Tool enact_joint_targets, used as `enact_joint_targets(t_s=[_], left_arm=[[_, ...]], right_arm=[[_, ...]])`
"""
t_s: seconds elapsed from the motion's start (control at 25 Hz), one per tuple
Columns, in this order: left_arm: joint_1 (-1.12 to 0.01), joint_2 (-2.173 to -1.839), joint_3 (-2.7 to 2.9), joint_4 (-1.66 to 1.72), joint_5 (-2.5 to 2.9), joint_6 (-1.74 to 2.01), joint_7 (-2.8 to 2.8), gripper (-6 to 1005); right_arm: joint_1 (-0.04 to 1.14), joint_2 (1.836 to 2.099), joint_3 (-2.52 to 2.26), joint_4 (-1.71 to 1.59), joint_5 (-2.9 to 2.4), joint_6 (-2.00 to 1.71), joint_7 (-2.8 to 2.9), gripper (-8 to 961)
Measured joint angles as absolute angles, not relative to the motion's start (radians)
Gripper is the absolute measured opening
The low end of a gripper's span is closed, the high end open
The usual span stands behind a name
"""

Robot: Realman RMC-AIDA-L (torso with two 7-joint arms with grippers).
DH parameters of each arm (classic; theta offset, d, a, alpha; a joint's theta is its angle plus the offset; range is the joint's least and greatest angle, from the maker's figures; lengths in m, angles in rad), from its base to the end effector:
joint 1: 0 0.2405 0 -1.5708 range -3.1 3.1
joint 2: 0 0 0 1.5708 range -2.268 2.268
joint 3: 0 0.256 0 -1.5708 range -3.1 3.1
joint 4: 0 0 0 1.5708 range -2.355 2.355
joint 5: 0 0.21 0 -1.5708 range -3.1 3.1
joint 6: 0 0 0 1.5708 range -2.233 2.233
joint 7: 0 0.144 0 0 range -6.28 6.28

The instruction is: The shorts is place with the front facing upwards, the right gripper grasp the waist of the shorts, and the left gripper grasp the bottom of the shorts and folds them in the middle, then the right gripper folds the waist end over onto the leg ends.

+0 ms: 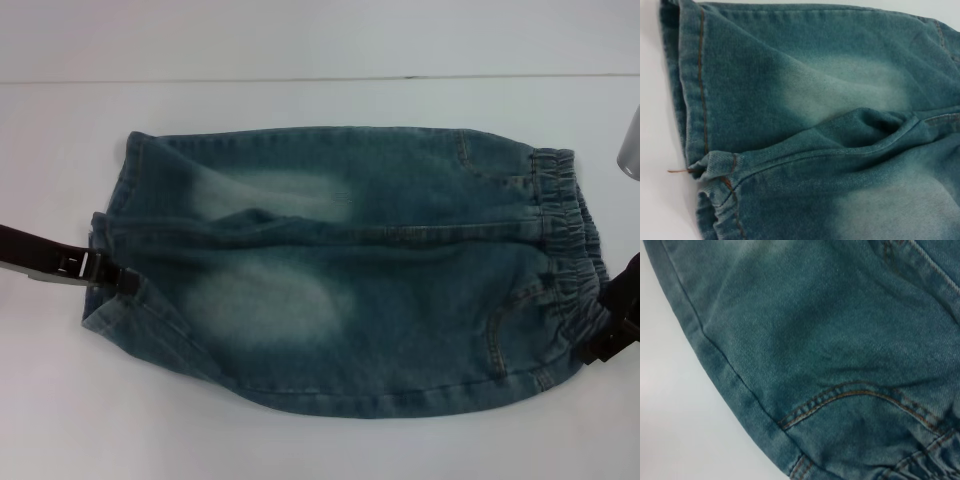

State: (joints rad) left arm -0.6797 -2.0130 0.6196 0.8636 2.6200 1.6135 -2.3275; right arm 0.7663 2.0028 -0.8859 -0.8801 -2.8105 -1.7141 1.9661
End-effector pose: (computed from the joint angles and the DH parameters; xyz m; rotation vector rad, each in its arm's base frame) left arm -0.2822 0.3583 0.0505 -2.4046 -1.6086 0.0207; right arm 0.2625 0.3580 0.0413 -2.8329 0.9132 -0.6839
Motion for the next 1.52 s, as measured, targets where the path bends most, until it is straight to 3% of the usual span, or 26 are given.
enact_joint_targets(t_s=[0.16,0.36,0.8,1.0,1.36,1.52], left_arm=[[-0.680,-2.012,0.620,0.864,2.620,1.614,-2.327,20],[-0.681,-2.012,0.620,0.864,2.620,1.613,-2.321,20],[-0.688,-2.009,0.618,0.864,2.620,1.588,-2.321,20],[-0.699,-2.001,0.617,0.868,2.620,1.584,-2.321,21],[-0.710,-1.985,0.604,0.873,2.620,1.557,-2.324,21],[-0.721,-1.983,0.602,0.874,2.619,1.528,-2.326,21]], right_arm=[[0.765,2.003,-0.882,-0.881,-2.811,-1.709,1.966,674],[0.765,2.002,-0.883,-0.882,-2.811,-1.708,1.966,424],[0.762,1.995,-0.859,-0.882,-2.806,-1.687,1.971,212],[0.762,1.997,-0.762,-0.882,-2.799,-1.701,1.952,37],[0.676,1.959,-0.553,-0.861,-2.537,-1.719,1.927,39],[0.621,1.955,-0.525,-0.818,-2.398,-1.667,1.928,38]])
